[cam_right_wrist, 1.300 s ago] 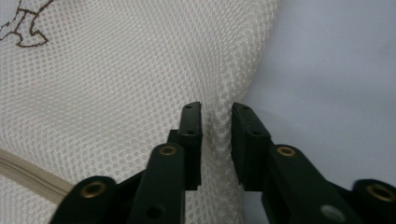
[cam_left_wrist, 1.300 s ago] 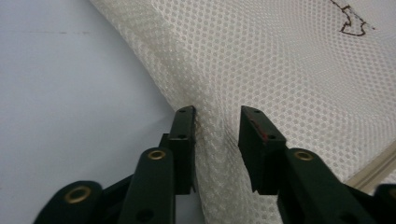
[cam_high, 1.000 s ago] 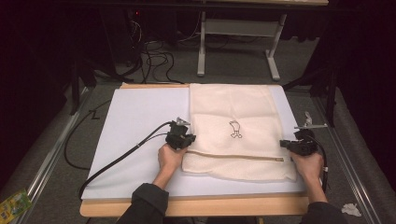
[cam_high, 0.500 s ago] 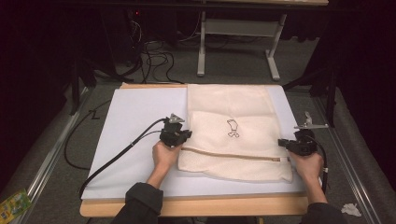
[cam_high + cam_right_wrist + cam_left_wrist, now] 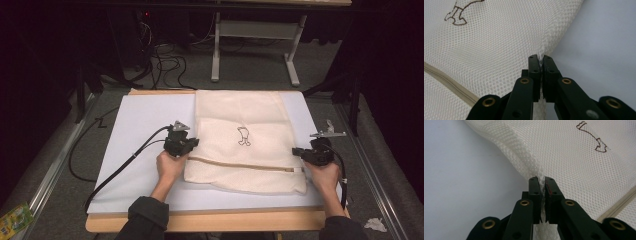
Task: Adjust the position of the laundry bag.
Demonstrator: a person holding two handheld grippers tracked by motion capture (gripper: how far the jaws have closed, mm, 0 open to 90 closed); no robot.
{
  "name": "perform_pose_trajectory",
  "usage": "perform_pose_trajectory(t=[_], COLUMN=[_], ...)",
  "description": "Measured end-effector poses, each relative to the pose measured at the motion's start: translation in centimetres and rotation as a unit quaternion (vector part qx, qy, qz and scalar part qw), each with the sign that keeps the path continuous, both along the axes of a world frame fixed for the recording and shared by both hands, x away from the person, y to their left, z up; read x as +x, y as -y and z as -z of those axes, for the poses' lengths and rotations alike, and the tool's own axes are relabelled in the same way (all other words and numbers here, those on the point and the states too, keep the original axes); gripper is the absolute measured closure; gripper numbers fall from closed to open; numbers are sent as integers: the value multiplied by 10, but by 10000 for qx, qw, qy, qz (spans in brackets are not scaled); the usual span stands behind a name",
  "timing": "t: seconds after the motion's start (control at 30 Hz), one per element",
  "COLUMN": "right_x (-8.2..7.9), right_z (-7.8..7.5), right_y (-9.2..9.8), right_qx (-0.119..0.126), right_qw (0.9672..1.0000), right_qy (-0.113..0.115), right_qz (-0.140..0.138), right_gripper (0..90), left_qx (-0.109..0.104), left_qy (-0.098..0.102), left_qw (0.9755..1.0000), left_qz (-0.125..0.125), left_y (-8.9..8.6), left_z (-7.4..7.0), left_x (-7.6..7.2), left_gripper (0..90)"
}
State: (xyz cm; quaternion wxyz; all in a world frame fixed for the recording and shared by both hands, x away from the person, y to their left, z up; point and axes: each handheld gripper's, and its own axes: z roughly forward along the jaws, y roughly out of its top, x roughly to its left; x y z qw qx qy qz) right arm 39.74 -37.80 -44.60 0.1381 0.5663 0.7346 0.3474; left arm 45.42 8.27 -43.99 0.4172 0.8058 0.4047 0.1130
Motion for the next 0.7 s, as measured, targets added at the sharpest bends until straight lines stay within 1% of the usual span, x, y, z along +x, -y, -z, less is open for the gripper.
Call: perform_pose_trajectory(t=[0.13, 0.2, 0.3, 0.4, 0.43, 0.53, 0.57, 0.63, 0.7], right_x=[1, 2, 3, 4, 4, 6, 6, 8, 9], right_z=[0, -1, -2, -3, -4, -3, -3, -2, -2], right_y=[-5, -11, -14, -18, -21, -26, -26, -33, -35], right_qx=[-17, -56, -78, -35, -11, 96, 96, 129, 153], right_qw=[10000, 9999, 9999, 9998, 9997, 9996, 9996, 9993, 9992], right_qy=[2, -24, 6, 35, 32, 40, 40, 60, 74], right_qz=[-55, -90, -136, -192, -223, -263, -263, -340, -361], right_gripper=[881, 882, 882, 881, 881, 881, 881, 882, 881], left_qx=[0, -11, 2, -13, -22, -36, -45, -60, -59], left_qy=[-4, -21, -15, 10, 22, 41, 33, 5, -2], left_qw=[10000, 10000, 10000, 9999, 9999, 9999, 9998, 9997, 9996], left_qz=[-40, -45, -62, -103, -125, -152, -176, -250, -265], left_y=[-5, -11, -14, -19, -24, -29, -32, -41, -44], left_z=[0, 2, 2, 1, 0, 1, 2, 4, 4], left_x=[0, -1, -2, -3, -3, -5, -6, -5, -5], left_gripper=[855, 856, 856, 856, 855, 855, 855, 856, 855])
